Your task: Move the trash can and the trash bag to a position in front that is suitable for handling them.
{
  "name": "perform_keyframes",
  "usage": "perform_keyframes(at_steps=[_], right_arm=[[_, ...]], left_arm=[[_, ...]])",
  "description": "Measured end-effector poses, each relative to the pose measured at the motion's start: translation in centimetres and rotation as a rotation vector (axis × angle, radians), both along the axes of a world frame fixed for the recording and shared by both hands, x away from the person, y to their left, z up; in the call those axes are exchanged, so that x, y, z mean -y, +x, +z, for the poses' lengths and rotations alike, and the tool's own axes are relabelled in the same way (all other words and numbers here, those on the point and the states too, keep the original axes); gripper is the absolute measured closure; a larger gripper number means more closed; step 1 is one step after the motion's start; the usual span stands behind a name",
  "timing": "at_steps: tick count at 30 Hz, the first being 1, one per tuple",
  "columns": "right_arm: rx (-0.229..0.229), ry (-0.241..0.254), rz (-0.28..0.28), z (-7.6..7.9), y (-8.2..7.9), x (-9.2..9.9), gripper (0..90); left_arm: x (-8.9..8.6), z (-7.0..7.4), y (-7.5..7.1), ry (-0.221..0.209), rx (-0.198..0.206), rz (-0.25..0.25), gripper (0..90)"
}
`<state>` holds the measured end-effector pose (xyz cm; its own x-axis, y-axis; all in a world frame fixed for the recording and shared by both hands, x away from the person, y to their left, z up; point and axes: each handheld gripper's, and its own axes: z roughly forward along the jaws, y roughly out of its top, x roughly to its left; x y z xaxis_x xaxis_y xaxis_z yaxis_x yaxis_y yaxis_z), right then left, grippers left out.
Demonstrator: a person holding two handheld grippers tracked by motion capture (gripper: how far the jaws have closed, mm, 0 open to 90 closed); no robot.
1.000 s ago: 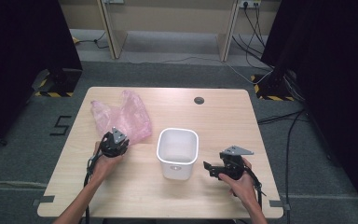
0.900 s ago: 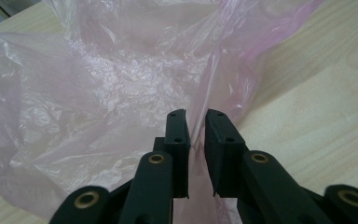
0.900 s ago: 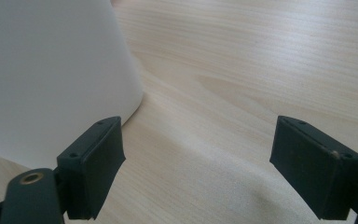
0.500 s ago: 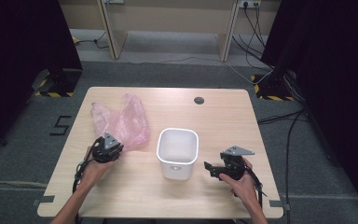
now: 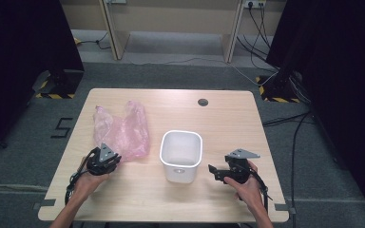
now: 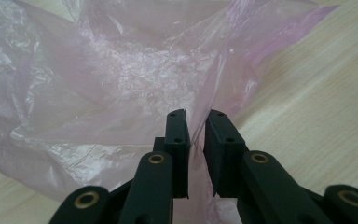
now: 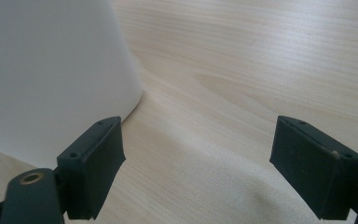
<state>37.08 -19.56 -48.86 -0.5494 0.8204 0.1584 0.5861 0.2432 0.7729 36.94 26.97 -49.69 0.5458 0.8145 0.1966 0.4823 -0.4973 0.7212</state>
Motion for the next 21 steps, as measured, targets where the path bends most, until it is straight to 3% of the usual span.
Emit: perform_keyframes(at_steps=[6,9,14,15,21], right_arm=[[0.0,0.002,-0.004,0.0,0.0,0.1,17.4],[0.002,0.006,-0.007,0.1,-0.1,0.3,17.4],[0.001,0.006,-0.014,0.2,-0.1,0.5,17.4],[0.001,0.006,-0.017,0.2,-0.1,0.6,17.4],[0.002,0.006,-0.022,0.2,0.0,0.8,17.4]], left_arm=[[-0.2,0.4,-1.2,-0.02,-0.004,-0.012,76.9],[-0.4,0.4,-1.4,-0.045,-0.012,-0.002,71.7],[0.0,1.3,-1.4,-0.071,0.001,0.01,57.0],[0.2,1.4,-1.5,-0.076,0.003,0.01,50.3],[1.5,2.7,-1.3,-0.121,0.014,0.028,38.4]])
